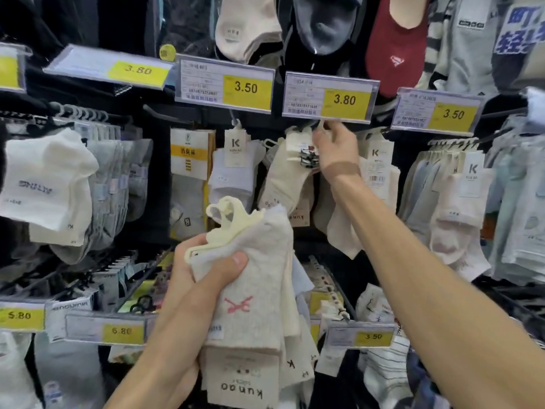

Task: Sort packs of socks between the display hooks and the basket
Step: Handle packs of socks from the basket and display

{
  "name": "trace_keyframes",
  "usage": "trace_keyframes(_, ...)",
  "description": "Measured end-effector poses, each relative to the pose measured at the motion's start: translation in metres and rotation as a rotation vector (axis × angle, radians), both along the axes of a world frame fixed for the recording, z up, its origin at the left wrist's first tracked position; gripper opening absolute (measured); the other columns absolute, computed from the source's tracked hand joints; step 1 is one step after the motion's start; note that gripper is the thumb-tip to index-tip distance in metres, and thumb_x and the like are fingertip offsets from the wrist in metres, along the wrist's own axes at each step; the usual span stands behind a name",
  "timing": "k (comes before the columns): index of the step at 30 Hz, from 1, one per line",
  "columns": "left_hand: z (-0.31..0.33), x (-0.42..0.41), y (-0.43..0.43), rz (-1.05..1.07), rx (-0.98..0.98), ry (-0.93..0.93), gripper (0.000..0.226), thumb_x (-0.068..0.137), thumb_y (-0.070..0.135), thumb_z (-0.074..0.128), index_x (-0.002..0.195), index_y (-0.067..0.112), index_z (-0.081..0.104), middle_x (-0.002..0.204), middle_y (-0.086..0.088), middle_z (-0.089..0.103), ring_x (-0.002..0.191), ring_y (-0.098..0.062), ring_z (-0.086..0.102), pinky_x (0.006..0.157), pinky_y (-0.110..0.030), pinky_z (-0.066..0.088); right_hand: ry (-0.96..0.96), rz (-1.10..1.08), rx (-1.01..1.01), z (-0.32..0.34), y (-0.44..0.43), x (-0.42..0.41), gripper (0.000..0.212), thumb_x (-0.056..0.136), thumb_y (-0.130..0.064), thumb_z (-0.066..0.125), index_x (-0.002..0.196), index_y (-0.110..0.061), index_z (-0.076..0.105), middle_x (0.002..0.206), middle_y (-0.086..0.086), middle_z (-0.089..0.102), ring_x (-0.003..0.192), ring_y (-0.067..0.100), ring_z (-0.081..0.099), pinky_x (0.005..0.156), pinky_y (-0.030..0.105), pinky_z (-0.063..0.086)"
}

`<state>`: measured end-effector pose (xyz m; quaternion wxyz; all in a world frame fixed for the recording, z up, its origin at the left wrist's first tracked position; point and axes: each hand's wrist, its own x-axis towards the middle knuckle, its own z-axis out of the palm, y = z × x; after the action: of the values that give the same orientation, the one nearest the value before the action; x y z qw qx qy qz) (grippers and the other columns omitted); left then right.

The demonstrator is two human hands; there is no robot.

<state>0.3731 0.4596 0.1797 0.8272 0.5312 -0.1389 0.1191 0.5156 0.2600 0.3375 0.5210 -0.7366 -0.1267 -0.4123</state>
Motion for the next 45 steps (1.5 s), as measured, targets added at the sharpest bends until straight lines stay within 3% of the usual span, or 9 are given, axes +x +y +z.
trace_keyframes(6, -0.001, 0.006, -0.003, 0.001, 0.025, 0.007, 0.05, 0.047, 0.051, 0.083, 0.092, 0.049, 0.063, 0.091, 0.007, 0.077, 0.08, -0.016, 0.077, 0.056, -0.023, 0.058, 0.023, 0.066, -0.155, -0.017, -0.005, 0.016, 0.053, 0.103, -0.026, 0.049, 0.152, -0.012, 0.036, 0.134, 0.03, 0.054, 0.109, 0.022, 0.06, 0.079, 0.008, 0.047)
trace_keyframes(8, -0.002, 0.008, -0.004, 0.002, 0.031, 0.008, 0.046, 0.052, 0.047, 0.084, 0.093, 0.049, 0.063, 0.091, 0.008, 0.077, 0.08, -0.015, 0.076, 0.056, -0.023, 0.058, 0.011, 0.041, -0.186, -0.015, -0.005, 0.02, 0.054, 0.101, -0.029, 0.046, 0.152, -0.012, 0.037, 0.135, 0.022, 0.059, 0.102, 0.01, 0.065, 0.077, 0.001, 0.04)
trace_keyframes(12, -0.001, 0.009, -0.008, 0.006, 0.025, 0.007, 0.042, 0.059, 0.044, 0.079, 0.097, 0.046, 0.061, 0.09, 0.009, 0.077, 0.079, -0.012, 0.076, 0.055, -0.021, 0.057, 0.027, 0.03, -0.309, -0.006, -0.003, 0.034, 0.035, 0.099, -0.024, 0.042, 0.131, -0.02, 0.057, 0.091, 0.01, 0.064, 0.079, 0.016, 0.055, 0.073, 0.024, 0.037)
trace_keyframes(16, 0.002, 0.006, -0.011, -0.001, 0.015, 0.004, 0.046, 0.061, 0.041, 0.079, 0.102, 0.043, 0.059, 0.09, 0.008, 0.077, 0.08, -0.013, 0.076, 0.055, -0.022, 0.058, 0.117, 0.014, -0.341, -0.007, -0.002, 0.049, 0.05, 0.105, -0.017, 0.043, 0.154, -0.014, 0.031, 0.066, -0.005, 0.049, 0.062, 0.011, 0.049, 0.059, 0.019, 0.038)
trace_keyframes(20, 0.007, 0.003, -0.012, 0.001, 0.014, -0.019, 0.055, 0.062, 0.039, 0.083, 0.11, 0.039, 0.055, 0.089, 0.008, 0.077, 0.08, -0.015, 0.076, 0.056, -0.022, 0.057, 0.194, 0.01, -0.418, -0.011, -0.005, 0.041, 0.059, 0.106, -0.02, 0.042, 0.159, -0.022, 0.017, 0.107, 0.009, 0.061, 0.1, 0.022, 0.057, 0.093, 0.026, 0.048)
trace_keyframes(24, 0.009, 0.003, -0.012, 0.046, 0.024, -0.054, 0.058, 0.064, 0.037, 0.083, 0.113, 0.038, 0.052, 0.091, 0.01, 0.076, 0.082, -0.015, 0.076, 0.058, -0.023, 0.058, 0.227, -0.188, -0.462, -0.019, 0.004, -0.002, 0.063, 0.105, -0.028, 0.044, 0.159, -0.024, 0.012, 0.157, 0.014, 0.032, 0.131, 0.032, 0.049, 0.107, 0.039, 0.039)
trace_keyframes(26, 0.008, 0.005, -0.011, 0.084, 0.044, -0.087, 0.056, 0.064, 0.038, 0.079, 0.113, 0.04, 0.05, 0.092, 0.013, 0.076, 0.082, -0.014, 0.076, 0.058, -0.022, 0.057, 0.038, -0.123, -0.313, -0.037, 0.007, -0.044, 0.047, 0.103, -0.034, 0.046, 0.149, -0.026, 0.04, 0.148, 0.002, 0.046, 0.129, 0.016, 0.051, 0.111, 0.038, 0.041)
trace_keyframes(29, 0.006, 0.004, -0.016, 0.131, 0.103, -0.146, 0.06, 0.064, 0.039, 0.08, 0.113, 0.042, 0.046, 0.095, 0.017, 0.074, 0.082, -0.01, 0.075, 0.059, -0.019, 0.057, -0.1, 0.15, -0.247, -0.076, 0.01, -0.112, 0.028, 0.09, -0.052, 0.06, 0.114, -0.038, 0.065, 0.109, -0.015, 0.063, 0.097, 0.005, 0.063, 0.082, 0.025, 0.055)
trace_keyframes(45, 0.01, -0.01, -0.018, 0.025, 0.232, -0.285, 0.073, 0.062, 0.083, 0.066, 0.12, 0.046, 0.043, 0.116, 0.026, 0.067, 0.107, 0.0, 0.067, 0.078, -0.016, 0.055, 0.126, 0.379, -0.324, -0.104, -0.009, -0.138, 0.035, 0.08, -0.021, 0.081, 0.101, -0.043, 0.064, 0.11, -0.017, 0.053, 0.108, 0.003, 0.054, 0.085, 0.02, 0.052)
